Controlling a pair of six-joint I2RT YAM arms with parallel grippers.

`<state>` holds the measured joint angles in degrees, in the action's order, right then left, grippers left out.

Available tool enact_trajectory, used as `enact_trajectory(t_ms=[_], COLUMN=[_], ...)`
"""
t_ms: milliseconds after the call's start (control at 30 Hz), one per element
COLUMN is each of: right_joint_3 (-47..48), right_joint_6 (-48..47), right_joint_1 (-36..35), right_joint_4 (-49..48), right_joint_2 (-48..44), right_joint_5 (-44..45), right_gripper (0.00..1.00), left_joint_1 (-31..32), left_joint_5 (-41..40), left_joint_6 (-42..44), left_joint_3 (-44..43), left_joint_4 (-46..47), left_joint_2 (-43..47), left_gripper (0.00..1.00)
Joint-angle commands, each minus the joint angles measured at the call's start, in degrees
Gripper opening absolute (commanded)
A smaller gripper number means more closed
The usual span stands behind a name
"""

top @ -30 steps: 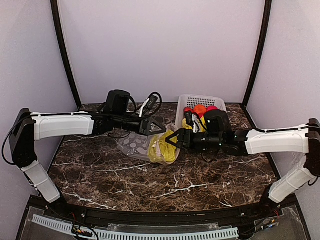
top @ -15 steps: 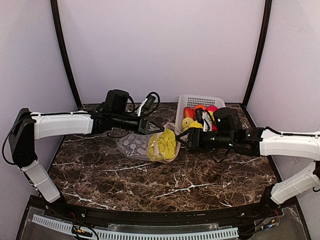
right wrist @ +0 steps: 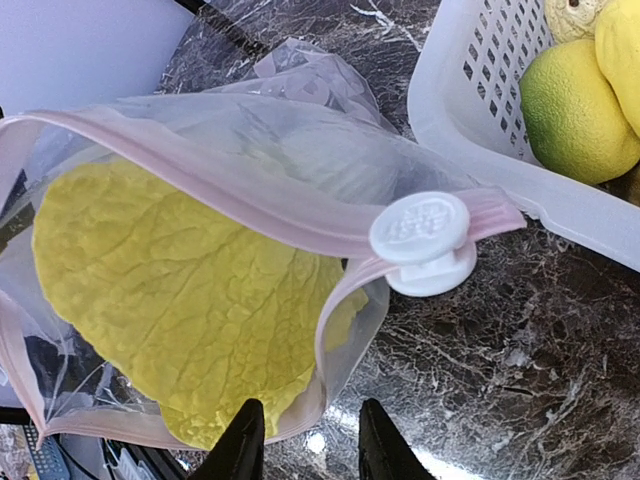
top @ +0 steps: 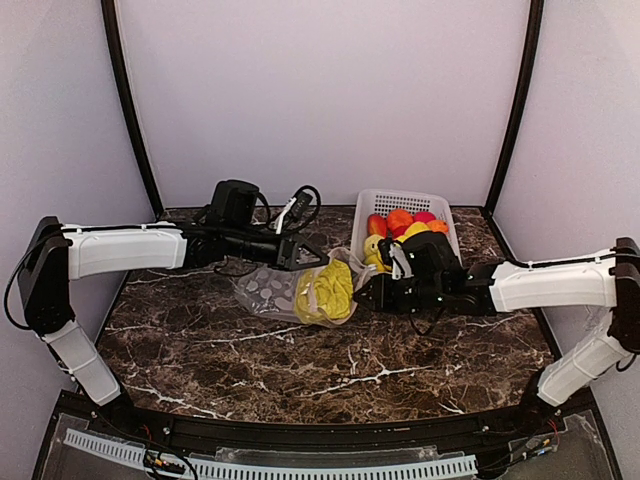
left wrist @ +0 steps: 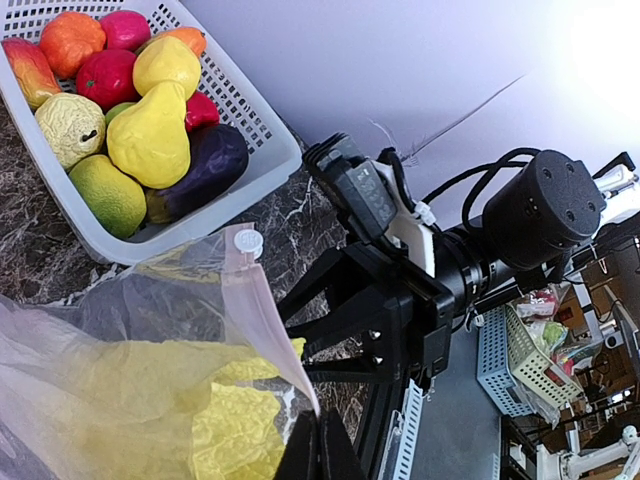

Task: Place the food in the zip-top bag and seal the zipper
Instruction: Adjust the zipper food storage bag at the center of the board.

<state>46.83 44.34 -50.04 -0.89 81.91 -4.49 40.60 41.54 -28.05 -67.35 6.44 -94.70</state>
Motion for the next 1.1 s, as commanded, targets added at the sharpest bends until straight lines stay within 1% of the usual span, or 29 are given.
enact_trajectory(t_ms=[0,367,433,533,633,700,767,833,867,900,967,1067], right_joint_3=[1.08,1.64,1.91,3.01,6.1,9.43,13.78,18.34,20.42,22.33,25.0,26.43], right_joint_6=[0.38,-0.56,-0.89,-1.61,-3.1,-5.37,-8.43,-11.45,-12.6,-13.69,-15.28,-16.74], right_joint_1=[0.49,0.65,0.73,0.79,1.17,1.26,1.27,1.27,1.26,1.26,1.26,1.33], right_joint_4=[-2.46,-4.89,-5.09,-5.17,-3.28,-0.8,2.13,5.44,6.6,7.55,8.8,9.63], right_joint_2=[1.67,4.96,5.42,5.51,4.01,1.69,-0.41,-1.87,-2.37,-2.75,-3.33,-3.86], right_joint_5=[1.42,-0.14,-0.4,-1.16,-2.53,-2.75,-2.69,-2.65,-2.7,-2.79,-2.81,-1.15], right_gripper=[0.28,0.17,0.13,0.0,0.0,0.0,0.0,0.0,0.0,0.0,0.0,0.0], left_joint_1=[-0.48,-0.7,-0.8,-0.97,-2.22,-3.71,-4.82,-5.32,-5.38,-5.47,-5.51,-5.72], left_joint_5=[0.3,0.34,0.35,0.15,-0.85,-2.51,-5.12,-7.28,-7.97,-9.09,-10.77,-12.69], left_joint_6=[1.19,1.42,1.42,1.5,2.73,4.44,7.03,9.95,11.55,12.11,13.27,13.87], left_joint_3=[0.03,-0.02,-0.05,-0.17,-1.57,-3.87,-7.26,-13.3,-14.9,-17.61,-20.36,-22.23], left_joint_4=[-1.22,-1.34,-1.41,-1.78,-4.32,-7.77,-12.12,-16.96,-20.1,-21.35,-24.25,-26.82], left_joint_2=[2.54,2.35,2.28,2.3,3.02,4.36,5.97,6.95,7.24,7.28,7.62,8.14], left_gripper=[0.01,0.01,0.01,0.01,0.01,0.01,0.01,0.01,0.01,0.01,0.01,0.01])
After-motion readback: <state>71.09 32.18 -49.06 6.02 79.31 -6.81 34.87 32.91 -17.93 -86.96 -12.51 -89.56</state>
